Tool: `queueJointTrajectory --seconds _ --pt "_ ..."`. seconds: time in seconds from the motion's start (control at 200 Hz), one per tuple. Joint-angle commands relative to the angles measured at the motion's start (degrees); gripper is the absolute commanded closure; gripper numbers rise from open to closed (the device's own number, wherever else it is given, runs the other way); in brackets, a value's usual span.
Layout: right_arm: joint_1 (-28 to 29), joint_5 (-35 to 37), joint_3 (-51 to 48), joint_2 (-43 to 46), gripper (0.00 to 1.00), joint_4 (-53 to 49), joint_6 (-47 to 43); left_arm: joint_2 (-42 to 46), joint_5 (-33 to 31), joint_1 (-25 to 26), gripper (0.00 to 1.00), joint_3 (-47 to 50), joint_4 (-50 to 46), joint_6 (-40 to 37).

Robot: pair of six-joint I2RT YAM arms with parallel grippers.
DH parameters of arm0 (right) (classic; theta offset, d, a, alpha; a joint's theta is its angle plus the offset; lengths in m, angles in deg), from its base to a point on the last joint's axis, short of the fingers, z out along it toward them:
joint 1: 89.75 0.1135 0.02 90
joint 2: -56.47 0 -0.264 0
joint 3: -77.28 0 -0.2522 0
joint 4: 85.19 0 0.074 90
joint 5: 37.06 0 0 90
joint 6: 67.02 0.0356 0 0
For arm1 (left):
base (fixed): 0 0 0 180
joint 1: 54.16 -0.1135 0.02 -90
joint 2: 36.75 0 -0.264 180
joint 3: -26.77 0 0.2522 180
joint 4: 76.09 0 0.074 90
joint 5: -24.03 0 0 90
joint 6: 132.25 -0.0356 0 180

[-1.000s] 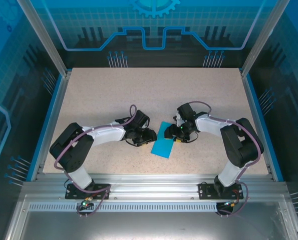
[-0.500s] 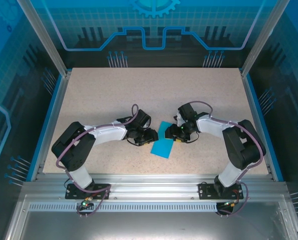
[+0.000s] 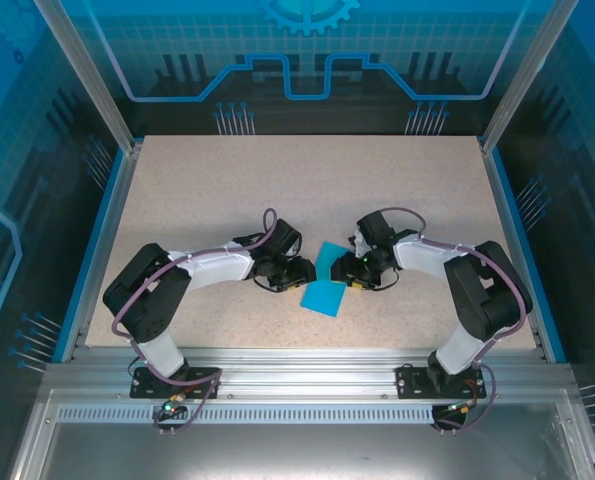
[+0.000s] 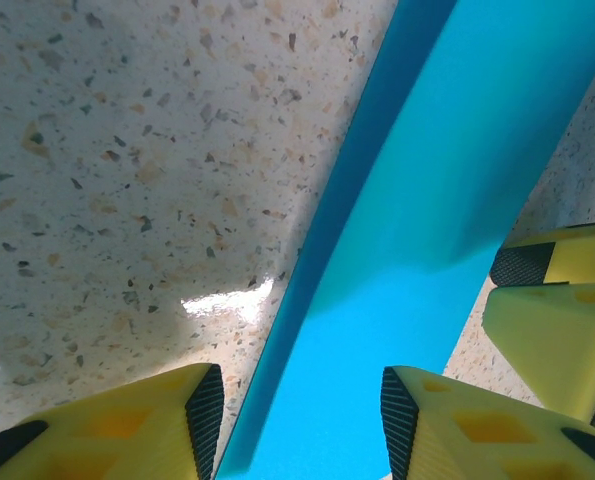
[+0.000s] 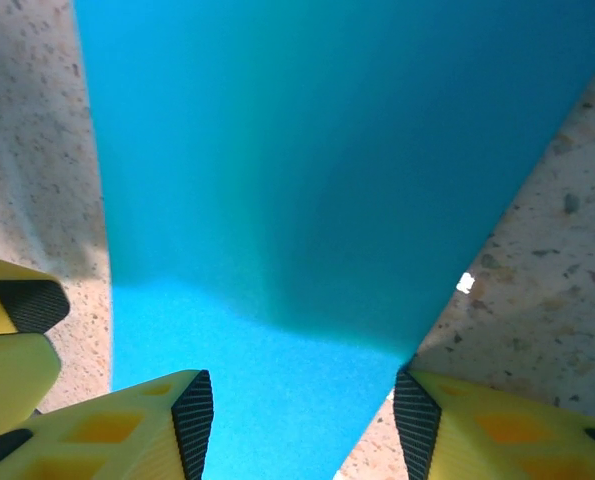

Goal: Fold a paper plane with a square sheet of paper (pick it up from the middle)

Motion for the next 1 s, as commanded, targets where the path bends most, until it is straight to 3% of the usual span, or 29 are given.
queueJointTrajectory --seconds 0.0,0.595,0.995 --pt "0.0 -0.5 -1.0 -1.5 0.46 1.3 0.6 -0.2 1.2 0.4 0.51 -1.0 -1.0 -0.5" --pt "-1.6 -0.8 -3.2 -0.2 0.48 2.0 0.3 -1.9 3.8 1.3 0.52 -2.0 -1.1 -1.2" --pt "-2.2 -0.8 -3.6 1.7 0.49 0.9 -0.2 -1.6 5.9 1.4 0.61 -2.2 1.0 -1.1"
